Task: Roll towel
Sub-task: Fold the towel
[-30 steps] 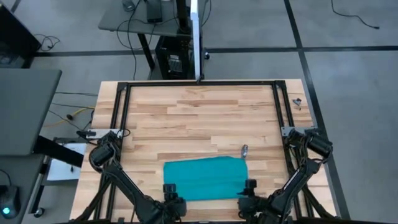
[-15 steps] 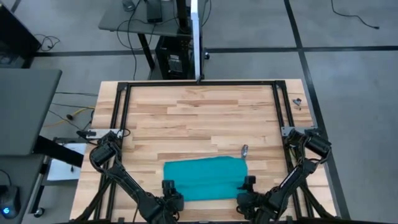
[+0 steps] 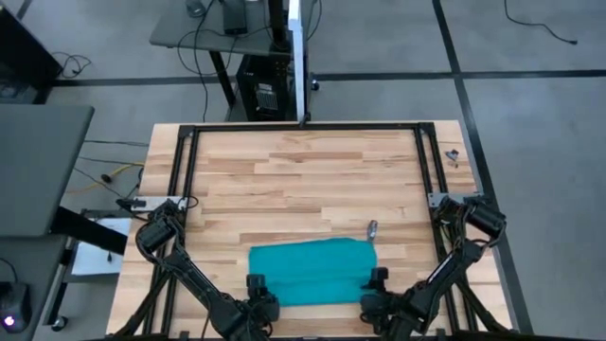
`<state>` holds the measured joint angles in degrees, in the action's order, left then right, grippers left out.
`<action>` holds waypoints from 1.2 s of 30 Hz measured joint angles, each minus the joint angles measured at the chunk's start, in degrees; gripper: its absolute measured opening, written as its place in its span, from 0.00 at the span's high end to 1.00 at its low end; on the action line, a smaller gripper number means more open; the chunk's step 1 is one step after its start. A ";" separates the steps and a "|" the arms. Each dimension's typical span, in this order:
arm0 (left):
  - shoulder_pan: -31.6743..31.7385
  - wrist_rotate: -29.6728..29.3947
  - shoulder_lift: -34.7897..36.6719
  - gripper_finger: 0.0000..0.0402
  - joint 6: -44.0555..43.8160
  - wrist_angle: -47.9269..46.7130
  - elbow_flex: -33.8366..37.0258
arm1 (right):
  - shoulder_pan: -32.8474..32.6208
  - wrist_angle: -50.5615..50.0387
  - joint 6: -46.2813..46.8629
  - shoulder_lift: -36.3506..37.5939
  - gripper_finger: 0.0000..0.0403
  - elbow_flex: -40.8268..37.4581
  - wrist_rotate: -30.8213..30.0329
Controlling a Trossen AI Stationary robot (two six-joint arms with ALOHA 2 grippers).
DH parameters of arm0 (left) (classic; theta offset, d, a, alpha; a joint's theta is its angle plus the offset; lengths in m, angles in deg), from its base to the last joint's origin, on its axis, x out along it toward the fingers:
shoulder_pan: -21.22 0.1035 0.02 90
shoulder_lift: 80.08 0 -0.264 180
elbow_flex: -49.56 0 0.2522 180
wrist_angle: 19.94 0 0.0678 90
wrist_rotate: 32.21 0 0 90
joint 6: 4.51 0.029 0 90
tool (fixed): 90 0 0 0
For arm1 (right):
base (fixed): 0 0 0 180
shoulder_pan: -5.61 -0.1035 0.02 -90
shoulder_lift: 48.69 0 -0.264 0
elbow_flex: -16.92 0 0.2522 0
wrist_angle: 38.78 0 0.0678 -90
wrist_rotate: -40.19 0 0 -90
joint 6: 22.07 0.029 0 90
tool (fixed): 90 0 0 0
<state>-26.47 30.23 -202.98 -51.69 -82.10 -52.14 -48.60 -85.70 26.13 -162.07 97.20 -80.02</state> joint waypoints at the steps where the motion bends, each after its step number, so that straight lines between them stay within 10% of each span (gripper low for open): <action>1: 0.14 0.52 0.00 0.66 -0.98 0.10 0.00 | 0.19 0.34 0.00 0.01 0.53 -0.02 1.17; 5: 0.94 3.34 0.01 0.93 -4.57 0.40 0.03 | 0.98 3.11 0.86 0.12 0.71 -0.08 5.96; 10: 1.11 9.09 0.60 0.98 -11.94 0.98 0.04 | 1.54 6.22 3.64 1.85 0.96 -0.13 11.28; 20: 2.16 24.96 9.26 0.99 -15.91 10.55 1.98 | 1.93 14.14 10.13 8.81 0.98 -4.34 20.94; 29: 5.51 25.10 22.30 1.00 -23.19 28.56 26.19 | 7.77 22.35 12.04 16.31 0.99 -14.52 26.44; 36: 5.96 24.28 26.07 0.99 -24.24 32.80 31.99 | 15.25 21.58 5.72 21.47 1.00 -16.52 35.95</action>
<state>-20.51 54.51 -176.90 -75.94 -49.30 -20.15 -33.35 -64.12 31.85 -140.60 80.68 -44.07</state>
